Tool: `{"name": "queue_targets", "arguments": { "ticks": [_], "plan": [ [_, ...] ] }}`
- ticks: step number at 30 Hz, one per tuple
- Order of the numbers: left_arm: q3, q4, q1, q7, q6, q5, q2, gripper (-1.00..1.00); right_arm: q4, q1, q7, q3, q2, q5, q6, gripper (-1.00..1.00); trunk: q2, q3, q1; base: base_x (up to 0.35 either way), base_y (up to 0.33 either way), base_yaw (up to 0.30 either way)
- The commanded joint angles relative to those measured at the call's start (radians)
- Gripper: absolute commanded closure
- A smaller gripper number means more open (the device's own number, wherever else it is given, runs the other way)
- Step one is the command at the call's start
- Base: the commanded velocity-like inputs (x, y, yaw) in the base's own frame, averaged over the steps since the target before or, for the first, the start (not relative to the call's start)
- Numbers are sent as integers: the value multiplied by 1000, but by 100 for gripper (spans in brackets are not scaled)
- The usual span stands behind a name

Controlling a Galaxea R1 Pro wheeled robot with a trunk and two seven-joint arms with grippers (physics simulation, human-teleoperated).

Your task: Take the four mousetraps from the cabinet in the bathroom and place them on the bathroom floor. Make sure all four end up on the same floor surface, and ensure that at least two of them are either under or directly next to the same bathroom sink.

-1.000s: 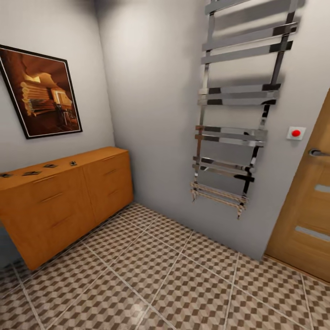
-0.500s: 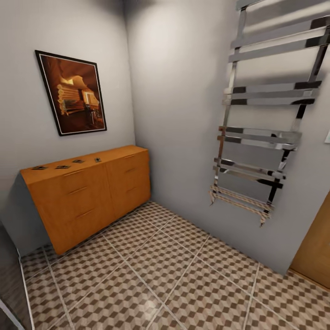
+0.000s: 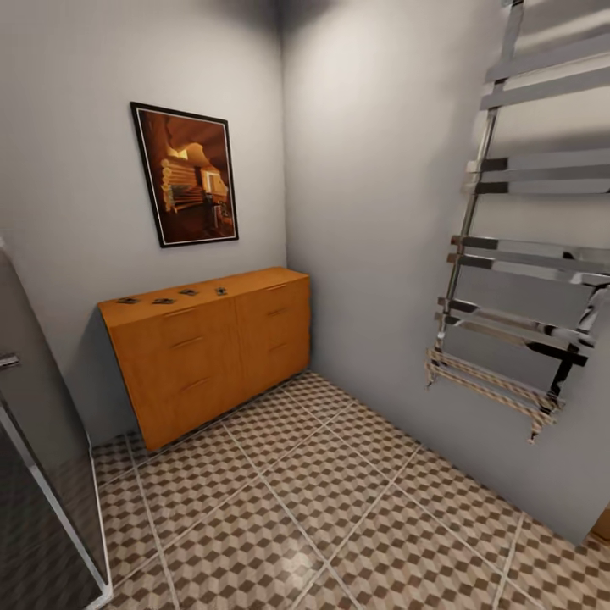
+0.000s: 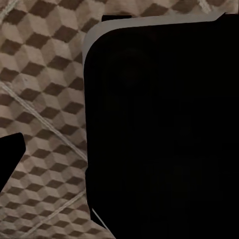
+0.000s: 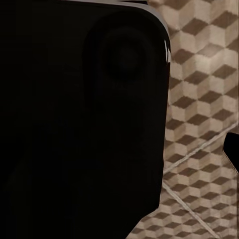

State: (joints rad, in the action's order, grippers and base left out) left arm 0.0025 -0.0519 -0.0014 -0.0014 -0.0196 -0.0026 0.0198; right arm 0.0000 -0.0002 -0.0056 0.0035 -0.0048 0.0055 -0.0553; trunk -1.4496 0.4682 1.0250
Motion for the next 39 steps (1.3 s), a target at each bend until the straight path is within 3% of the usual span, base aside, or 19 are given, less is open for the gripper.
{"name": "queue_targets", "arguments": {
  "ticks": [1, 11, 25, 39],
  "plan": [
    [1, -4, 0, 0, -3, 0, -2, -100, 0, 0, -1, 0, 0, 1, -3, -100, 0, 1, 0, 0, 0, 278],
    [3, -30, 0, 0, -6, 1, -39, -100, 0, 0, -1, 1, 0, 1, -3, -100, 0, 1, 0, 0, 0, 278],
    [9, -33, 0, -5, -8, 8, -59, -100, 0, 0, -1, 2, 0, 2, -3, -100, 0, 1, 0, 0, 0, 278],
    [28, -34, 0, -6, -8, 80, -63, -100, 0, 0, -1, 2, -1, 2, -2, -100, 0, 1, 0, 46, 0, 247]
  ]
}}
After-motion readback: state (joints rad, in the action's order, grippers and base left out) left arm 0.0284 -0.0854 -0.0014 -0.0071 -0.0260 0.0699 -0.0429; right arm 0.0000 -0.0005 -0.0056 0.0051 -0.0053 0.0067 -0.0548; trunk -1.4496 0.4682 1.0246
